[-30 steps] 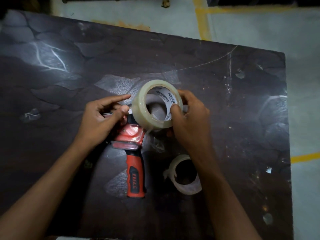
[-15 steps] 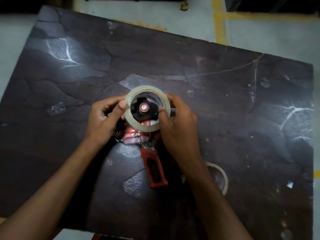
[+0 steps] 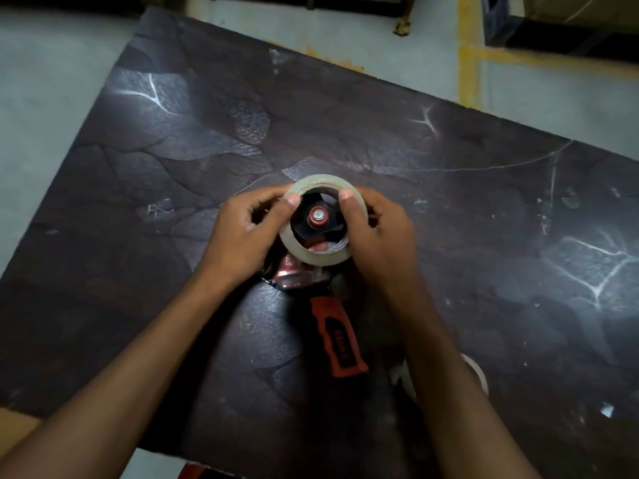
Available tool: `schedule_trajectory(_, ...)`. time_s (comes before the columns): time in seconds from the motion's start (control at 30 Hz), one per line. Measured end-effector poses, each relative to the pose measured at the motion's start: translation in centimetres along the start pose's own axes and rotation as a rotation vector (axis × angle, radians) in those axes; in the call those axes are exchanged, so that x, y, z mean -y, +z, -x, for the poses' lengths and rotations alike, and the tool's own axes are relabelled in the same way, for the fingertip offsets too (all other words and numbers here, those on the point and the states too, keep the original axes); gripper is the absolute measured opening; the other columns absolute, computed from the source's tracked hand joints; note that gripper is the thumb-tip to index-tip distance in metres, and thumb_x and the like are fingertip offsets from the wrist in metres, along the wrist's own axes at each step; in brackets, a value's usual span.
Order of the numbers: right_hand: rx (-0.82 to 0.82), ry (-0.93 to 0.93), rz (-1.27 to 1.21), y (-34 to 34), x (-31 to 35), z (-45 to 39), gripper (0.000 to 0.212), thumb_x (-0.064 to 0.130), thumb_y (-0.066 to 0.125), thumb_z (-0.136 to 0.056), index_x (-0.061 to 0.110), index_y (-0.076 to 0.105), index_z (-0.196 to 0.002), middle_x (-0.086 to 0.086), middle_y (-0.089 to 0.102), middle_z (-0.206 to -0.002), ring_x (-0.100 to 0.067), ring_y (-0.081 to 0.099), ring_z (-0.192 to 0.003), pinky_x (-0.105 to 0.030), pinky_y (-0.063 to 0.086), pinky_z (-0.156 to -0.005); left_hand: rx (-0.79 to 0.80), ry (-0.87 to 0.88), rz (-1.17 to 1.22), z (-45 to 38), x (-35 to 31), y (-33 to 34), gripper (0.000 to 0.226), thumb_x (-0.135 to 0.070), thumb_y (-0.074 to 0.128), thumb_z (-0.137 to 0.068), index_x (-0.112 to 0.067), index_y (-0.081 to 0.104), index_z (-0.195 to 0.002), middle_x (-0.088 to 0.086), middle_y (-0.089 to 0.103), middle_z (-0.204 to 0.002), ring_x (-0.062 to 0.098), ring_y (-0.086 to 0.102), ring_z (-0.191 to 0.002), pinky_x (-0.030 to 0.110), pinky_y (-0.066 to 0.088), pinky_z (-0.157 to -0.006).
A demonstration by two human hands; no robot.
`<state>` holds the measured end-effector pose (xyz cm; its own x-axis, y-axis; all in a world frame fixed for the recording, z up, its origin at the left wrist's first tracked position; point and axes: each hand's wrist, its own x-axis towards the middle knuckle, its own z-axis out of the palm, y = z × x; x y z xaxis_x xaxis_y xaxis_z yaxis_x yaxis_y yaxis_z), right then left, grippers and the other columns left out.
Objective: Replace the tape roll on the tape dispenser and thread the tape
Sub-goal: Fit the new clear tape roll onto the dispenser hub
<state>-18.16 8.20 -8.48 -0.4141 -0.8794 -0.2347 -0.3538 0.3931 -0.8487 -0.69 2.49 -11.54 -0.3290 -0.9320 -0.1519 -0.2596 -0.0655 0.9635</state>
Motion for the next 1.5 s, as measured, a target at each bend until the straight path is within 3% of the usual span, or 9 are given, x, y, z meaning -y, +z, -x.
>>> schedule_trajectory(0.2, 0.027, 0.023, 0.066, 0.5, 0.5, -0.5, 0.041, 0.046, 0.044, -0.103, 0.022, 0.077, -0.111, 0.005, 0.078, -0.103, -0.02, 0.072, -0.102, -0.049, 0.057, -0.096, 0.084, -0.082, -0.05, -0.5, -0.5, 0.0, 0.037, -0.056, 0.051, -0.099, -0.037, 0.077, -0.114, -0.017, 0.08, -0.106, 0.0, 0.073, -0.101, 0.032, 0.055, -0.095)
schedule_trajectory(0.37, 0.019, 0.089, 0.03, 0.4, 0.7, -1.1, 0.031, 0.038, 0.054, -0.105, 0.027, 0.061, -0.077, 0.007, 0.065, -0.076, -0.019, 0.064, -0.081, -0.034, 0.048, -0.072, 0.075, -0.106, -0.101, -0.8, -1.2, -0.2, 0.038, -0.052, 0.046, -0.105, -0.047, 0.074, -0.081, -0.021, 0.074, -0.078, 0.002, 0.068, -0.078, 0.038, 0.055, -0.083)
schedule_trajectory(0.6, 0.031, 0.104, -0.001, 0.6, 0.5, -1.2, 0.038, 0.04, 0.057, -0.103, 0.009, 0.055, -0.08, -0.008, 0.061, -0.074, -0.028, 0.061, -0.075, -0.04, 0.049, -0.067, 0.013, -0.112, -0.15, -0.8, -1.1, -0.3, 0.049, -0.044, 0.052, -0.109, -0.051, 0.072, -0.065, -0.027, 0.068, -0.063, -0.008, 0.063, -0.065, 0.018, 0.045, -0.069)
schedule_trajectory(0.77, 0.03, 0.15, -0.086, 1.5, -0.2, -0.9, 0.033, 0.035, 0.06, -0.104, 0.019, 0.052, -0.076, 0.004, 0.056, -0.072, -0.011, 0.052, -0.067, -0.018, 0.044, -0.059, -0.005, -0.101, -0.192, -0.6, -0.5, -0.4, 0.032, -0.044, 0.053, -0.108, -0.043, 0.075, -0.084, -0.033, 0.072, -0.075, -0.013, 0.066, -0.073, 0.008, 0.043, -0.068)
schedule_trajectory(0.9, -0.04, 0.103, -0.16, 2.6, -0.2, 0.4, 0.027, 0.037, 0.052, -0.104, 0.019, 0.062, -0.087, -0.002, 0.071, -0.086, -0.019, 0.069, -0.082, -0.03, 0.055, -0.073, -0.046, -0.103, -0.144, -0.3, -0.5, -0.3, 0.032, -0.044, 0.055, -0.107, -0.038, 0.076, -0.085, -0.033, 0.072, -0.073, -0.012, 0.067, -0.075, 0.008, 0.044, -0.07)
schedule_trajectory(1.0, -0.088, 0.098, -0.207, 3.4, -0.2, 1.7, 0.027, 0.042, 0.043, -0.104, 0.03, 0.066, -0.095, 0.002, 0.073, -0.098, -0.02, 0.07, -0.098, -0.043, 0.059, -0.09, -0.074, -0.086, -0.088, -0.2, -0.1, -0.3, 0.036, -0.054, 0.056, -0.1, -0.03, 0.082, -0.106, -0.021, 0.081, -0.095, -0.002, 0.074, -0.094, 0.024, 0.056, -0.085)
schedule_trajectory(1.1, -0.102, 0.134, -0.238, 3.6, -0.2, 2.3, 0.032, 0.052, 0.041, -0.101, 0.03, 0.064, -0.099, -0.001, 0.072, -0.106, -0.025, 0.069, -0.105, -0.056, 0.056, -0.096, -0.05, -0.054, -0.025, 0.2, 0.1, -0.5, 0.035, -0.047, 0.059, -0.099, -0.027, 0.081, -0.116, -0.012, 0.082, -0.111, 0.004, 0.076, -0.106, 0.03, 0.058, -0.094)
schedule_trajectory(1.27, -0.087, 0.206, -0.338, 2.6, -0.6, 2.5, 0.019, 0.042, 0.053, -0.099, 0.025, 0.063, -0.1, 0.0, 0.076, -0.098, -0.026, 0.075, -0.096, -0.061, 0.059, -0.091, -0.089, -0.077, 0.003, 0.4, 0.2, -0.4, 0.024, -0.039, 0.066, -0.1, -0.028, 0.082, -0.113, -0.014, 0.082, -0.109, 0.004, 0.077, -0.105, 0.031, 0.059, -0.094)
schedule_trajectory(1.5, -0.056, 0.02, -0.377, 3.0, -1.4, 2.6, 0.035, 0.018, 0.043, -0.111, 0.014, 0.062, -0.141, -0.006, 0.072, -0.134, -0.022, 0.068, -0.127, -0.051, 0.052, -0.113, -0.118, -0.046, -0.054, 0.7, 0.1, -0.5, 0.023, -0.039, 0.072, -0.098, -0.025, 0.084, -0.111, -0.013, 0.083, -0.105, 0.004, 0.078, -0.101, 0.033, 0.062, -0.09)
